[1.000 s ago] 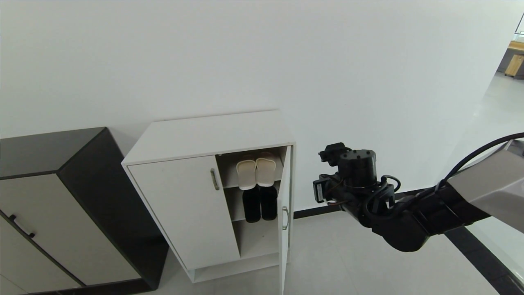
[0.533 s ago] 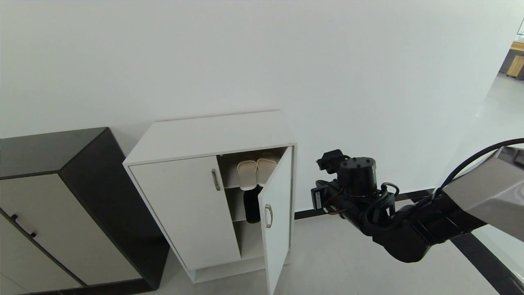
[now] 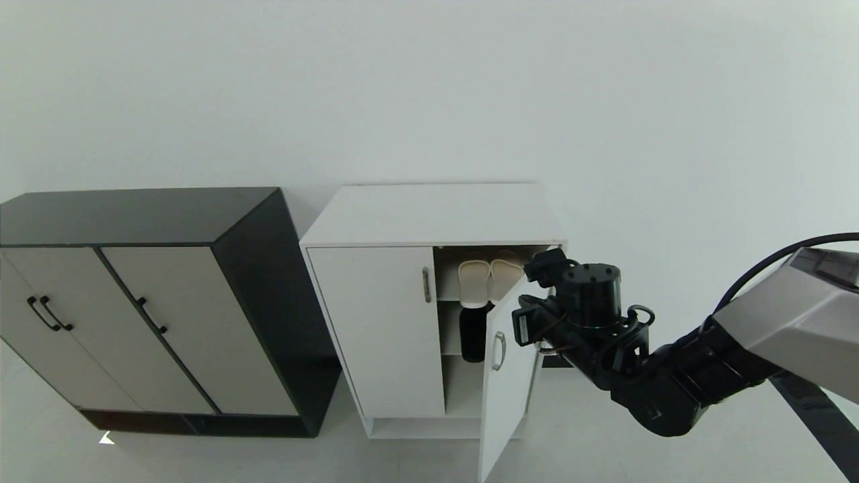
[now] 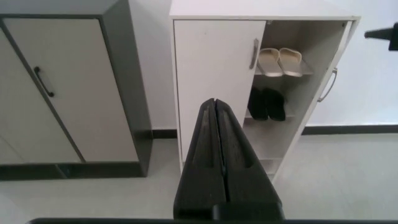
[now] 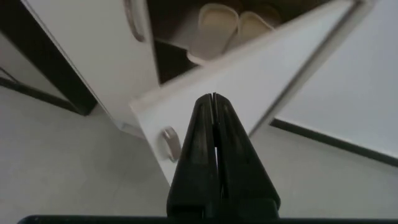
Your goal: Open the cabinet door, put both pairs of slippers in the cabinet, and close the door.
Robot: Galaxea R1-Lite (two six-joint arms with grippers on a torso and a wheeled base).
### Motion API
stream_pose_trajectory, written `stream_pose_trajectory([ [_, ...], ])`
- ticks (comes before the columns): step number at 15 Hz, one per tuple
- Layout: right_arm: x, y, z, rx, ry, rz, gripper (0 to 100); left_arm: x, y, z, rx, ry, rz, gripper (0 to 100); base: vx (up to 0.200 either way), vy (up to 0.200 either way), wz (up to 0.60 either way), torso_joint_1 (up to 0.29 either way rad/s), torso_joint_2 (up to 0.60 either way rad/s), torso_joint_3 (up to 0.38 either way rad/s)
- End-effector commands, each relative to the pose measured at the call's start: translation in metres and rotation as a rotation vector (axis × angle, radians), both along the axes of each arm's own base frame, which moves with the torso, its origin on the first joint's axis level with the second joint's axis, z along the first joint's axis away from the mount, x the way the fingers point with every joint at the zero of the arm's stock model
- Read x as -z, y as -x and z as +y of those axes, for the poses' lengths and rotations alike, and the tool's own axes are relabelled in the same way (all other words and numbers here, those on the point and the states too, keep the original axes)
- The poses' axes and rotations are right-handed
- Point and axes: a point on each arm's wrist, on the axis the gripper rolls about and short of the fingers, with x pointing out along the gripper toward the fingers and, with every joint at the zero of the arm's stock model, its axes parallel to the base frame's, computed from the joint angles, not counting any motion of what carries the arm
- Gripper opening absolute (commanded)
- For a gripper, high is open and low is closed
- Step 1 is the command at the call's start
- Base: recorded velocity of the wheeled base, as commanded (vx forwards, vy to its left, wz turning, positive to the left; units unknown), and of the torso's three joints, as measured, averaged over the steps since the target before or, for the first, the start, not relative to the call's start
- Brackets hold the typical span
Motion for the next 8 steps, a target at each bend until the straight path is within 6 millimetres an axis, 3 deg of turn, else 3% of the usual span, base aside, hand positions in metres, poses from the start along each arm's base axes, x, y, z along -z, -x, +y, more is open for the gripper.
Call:
stream_pose_trajectory([
  [1,0.002,0.0,-0.004,0.007,0.004,0.006,0,0.0,0.0,0.0,0.002,0.001,0.001,0,0.0,0.0,0.0,0.0,0.0,0.0],
  [4,0.004,0.022,-0.02,-0.099,0.011,0.066,0,0.0,0.0,0.0,0.002,-0.001,0.001,0,0.0,0.0,0.0,0.0,0.0,0.0],
  [8,0.017,0.031,-0.028,-0.148,0.027,0.127,0,0.0,0.0,0.0,0.002,-0.002,0.002,0,0.2,0.0,0.0,-0.006,0.0,0.002],
])
